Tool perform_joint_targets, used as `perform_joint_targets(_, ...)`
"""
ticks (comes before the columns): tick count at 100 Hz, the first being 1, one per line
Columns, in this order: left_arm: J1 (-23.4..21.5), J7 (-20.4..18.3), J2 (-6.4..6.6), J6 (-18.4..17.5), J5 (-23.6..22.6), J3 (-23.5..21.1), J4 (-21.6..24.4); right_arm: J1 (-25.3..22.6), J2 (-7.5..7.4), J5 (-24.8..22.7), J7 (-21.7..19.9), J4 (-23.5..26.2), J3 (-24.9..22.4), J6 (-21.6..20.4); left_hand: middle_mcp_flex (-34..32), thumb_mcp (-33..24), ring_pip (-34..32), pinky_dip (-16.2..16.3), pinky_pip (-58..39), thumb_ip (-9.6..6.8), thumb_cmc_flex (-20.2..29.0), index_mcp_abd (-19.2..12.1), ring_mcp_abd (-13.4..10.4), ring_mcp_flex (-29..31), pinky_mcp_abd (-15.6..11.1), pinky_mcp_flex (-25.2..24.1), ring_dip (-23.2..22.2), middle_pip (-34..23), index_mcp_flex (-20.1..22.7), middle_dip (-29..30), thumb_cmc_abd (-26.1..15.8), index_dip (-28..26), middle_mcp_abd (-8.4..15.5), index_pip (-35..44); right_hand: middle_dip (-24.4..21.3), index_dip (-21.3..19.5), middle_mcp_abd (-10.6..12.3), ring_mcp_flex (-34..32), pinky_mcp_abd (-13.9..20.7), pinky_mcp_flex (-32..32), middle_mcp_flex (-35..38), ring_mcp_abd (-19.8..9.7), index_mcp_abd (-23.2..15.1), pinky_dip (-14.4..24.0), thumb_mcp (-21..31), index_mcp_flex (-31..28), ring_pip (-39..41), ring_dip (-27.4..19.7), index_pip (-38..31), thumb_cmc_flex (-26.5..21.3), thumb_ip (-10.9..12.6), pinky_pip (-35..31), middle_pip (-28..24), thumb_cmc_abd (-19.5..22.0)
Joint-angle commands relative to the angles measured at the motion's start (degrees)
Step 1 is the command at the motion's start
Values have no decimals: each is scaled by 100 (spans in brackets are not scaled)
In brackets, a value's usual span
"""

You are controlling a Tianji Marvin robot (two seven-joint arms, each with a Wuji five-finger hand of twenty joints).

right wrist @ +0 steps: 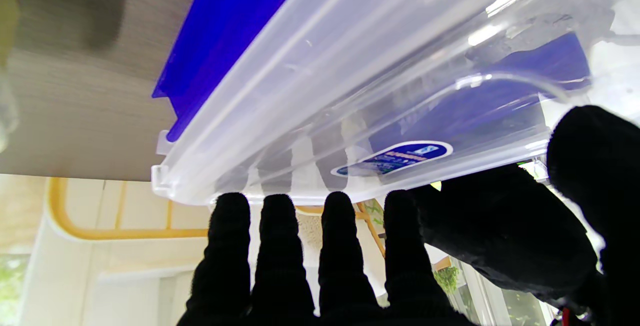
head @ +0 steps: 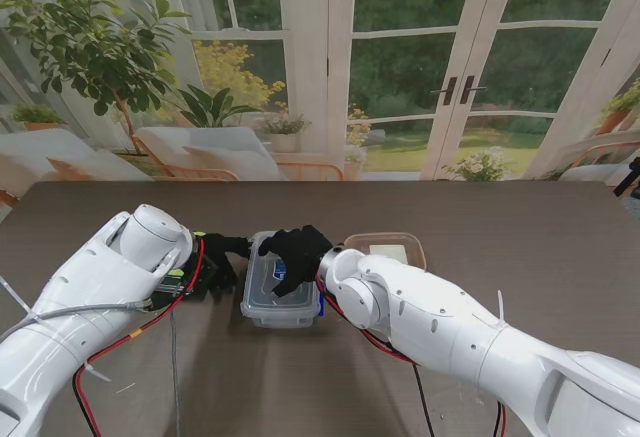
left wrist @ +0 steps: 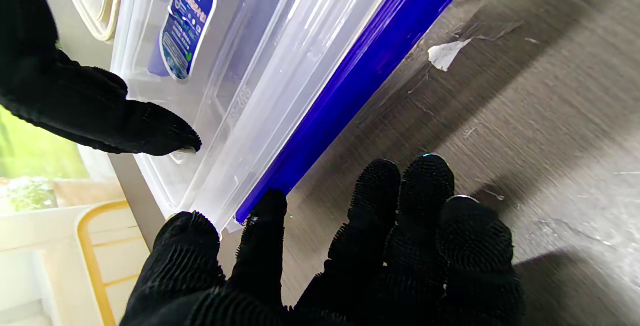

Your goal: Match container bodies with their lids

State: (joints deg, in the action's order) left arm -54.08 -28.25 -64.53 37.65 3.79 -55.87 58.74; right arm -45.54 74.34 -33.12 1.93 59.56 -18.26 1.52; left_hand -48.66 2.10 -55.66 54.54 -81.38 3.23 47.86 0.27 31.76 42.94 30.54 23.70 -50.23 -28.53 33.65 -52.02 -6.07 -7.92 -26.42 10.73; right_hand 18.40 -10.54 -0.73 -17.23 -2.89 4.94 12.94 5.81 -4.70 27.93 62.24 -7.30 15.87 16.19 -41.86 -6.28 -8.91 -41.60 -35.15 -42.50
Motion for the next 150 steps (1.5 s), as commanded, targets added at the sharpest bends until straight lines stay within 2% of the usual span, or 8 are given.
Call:
perform_joint_targets(1, 20, -131, -103, -58, 16, 62, -123, -110, 5, 4, -165, -56, 71, -5, 101, -17, -309, 63, -60, -74, 122, -130, 159, 179, -262, 108, -72, -114, -1270, -86, -12, 657, -4, -1223, 35, -43, 58, -384, 35, -748, -114, -105, -29, -37, -160, 76, 680, 220, 10, 18, -18, -44, 15, 96)
perform_joint_targets(24, -16, 106, -173, -188, -37, 55, -126, -104, -5, 9, -181, -67, 65, -3, 148, -35, -377, 66, -137, -77, 179, -172, 128, 251, -282, 217, -80, -170, -1471, -109, 20, 725, 36, -1227, 35, -41, 55, -387, 39, -751, -113, -108, -34, -36, -164, 79, 679, 220, 12, 20, -17, -40, 14, 97)
perform_joint_targets(46, -65, 348, -233, -332, -141, 41, -176, -100, -11, 14, -197, -71, 69, -33, 184, -39, -368, 43, -139, -77, 244, -58, 181, 261, -207, 241, -56, -159, -1384, -79, 63, 740, 21, -1191, 34, -41, 60, -392, 37, -750, -114, -103, -35, -34, -163, 78, 679, 221, 10, 22, -16, -39, 16, 101)
perform_joint_targets(78, -15, 532, -301, -498, -246, 109, -326, -89, -21, 10, -215, -63, 66, -35, 149, -41, -348, -1, -154, -84, 273, 338, 207, 344, -105, 340, -15, -155, -1595, -7, 100, 789, 34, -1228, 34, -41, 58, -379, 39, -757, -118, -101, -39, -32, -161, 81, 672, 219, 9, 18, -18, -34, 20, 98)
perform_joint_targets(92, -23, 591, -313, -470, -259, 114, -308, -89, -32, 5, -231, -49, 67, -36, 131, -44, -351, -21, -165, -85, 282, 425, 222, 386, -55, 386, 0, -166, -1632, 11, 112, 800, 28, -1232, 34, -40, 57, -377, 42, -759, -121, -108, -35, -32, -161, 79, 670, 219, 11, 16, -17, -32, 21, 89)
perform_joint_targets(107, -9, 661, -323, -415, -330, 162, -300, -89, -40, 2, -244, -36, 66, -42, 90, -46, -355, -48, -188, -88, 285, 661, 240, 459, 29, 472, 21, -185, -1673, 28, 139, 807, 27, -1241, 34, -38, 60, -372, 38, -761, -125, -115, -40, -31, -160, 80, 668, 219, 14, 16, -18, -29, 24, 87)
perform_joint_targets(123, 105, 539, -348, -457, -238, 253, -475, -91, -37, 6, -239, -35, 62, -38, 112, -45, -363, -82, -189, -91, 262, 405, 198, 429, -23, 456, 24, -193, -1528, 34, 131, 792, 38, -1194, 35, -37, 56, -367, 40, -758, -125, -101, -44, -30, -162, 83, 666, 218, 14, 21, -19, -29, 22, 93)
perform_joint_targets(150, 313, 323, -404, -541, -116, 470, -808, -98, -50, 9, -248, -27, 47, -32, 91, -49, -402, -112, -232, -92, 258, 88, 147, 444, -97, 466, 20, -271, -983, -21, 124, 711, 53, -1096, 35, -35, 64, -375, 42, -755, -122, -101, -40, -27, -167, 85, 671, 220, 16, 15, -17, -29, 22, 96)
